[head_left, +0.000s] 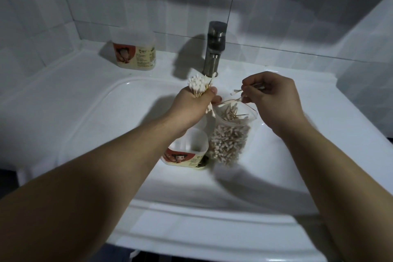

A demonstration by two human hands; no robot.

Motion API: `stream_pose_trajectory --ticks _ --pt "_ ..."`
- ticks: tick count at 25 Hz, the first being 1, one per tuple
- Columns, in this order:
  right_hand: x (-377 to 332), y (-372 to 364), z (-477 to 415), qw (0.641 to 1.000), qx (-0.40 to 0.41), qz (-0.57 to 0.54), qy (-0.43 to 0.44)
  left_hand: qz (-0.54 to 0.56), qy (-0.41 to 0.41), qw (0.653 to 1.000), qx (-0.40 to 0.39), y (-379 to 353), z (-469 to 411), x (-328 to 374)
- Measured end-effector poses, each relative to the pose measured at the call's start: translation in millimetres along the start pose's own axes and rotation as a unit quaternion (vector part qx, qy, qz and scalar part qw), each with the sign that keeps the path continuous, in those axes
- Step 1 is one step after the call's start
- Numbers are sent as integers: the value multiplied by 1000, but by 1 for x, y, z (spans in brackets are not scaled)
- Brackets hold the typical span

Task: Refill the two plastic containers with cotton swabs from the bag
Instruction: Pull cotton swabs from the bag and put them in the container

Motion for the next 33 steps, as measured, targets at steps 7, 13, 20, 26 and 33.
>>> stream_pose_trajectory --ticks 7,13,20,26,33 --pt "0 -3 3 1000 2 -29 -6 97 87 988 -79 -8 14 1" --pt "-4 -14 14 997 -74 -20 0 94 83 982 -142 -10 21 5" --pt "-1 -7 5 999 -11 -37 -16 59 72 987 -133 -8 19 5" --pt "1 5 -3 994 61 -70 -49 39 85 992 -90 -6 13 1" --pt "0 -5 4 998 -43 -33 -10 76 86 991 -65 -6 11 1"
Point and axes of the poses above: each hand's wrist, its own z-axis away from the middle knuckle, its own y-axis out of the back of the hand, x = y × z, the point moved 4 cm from there along -z, towards the middle knuckle, and after that the axes turned 14 degrees about x, right-handed, at the moved point
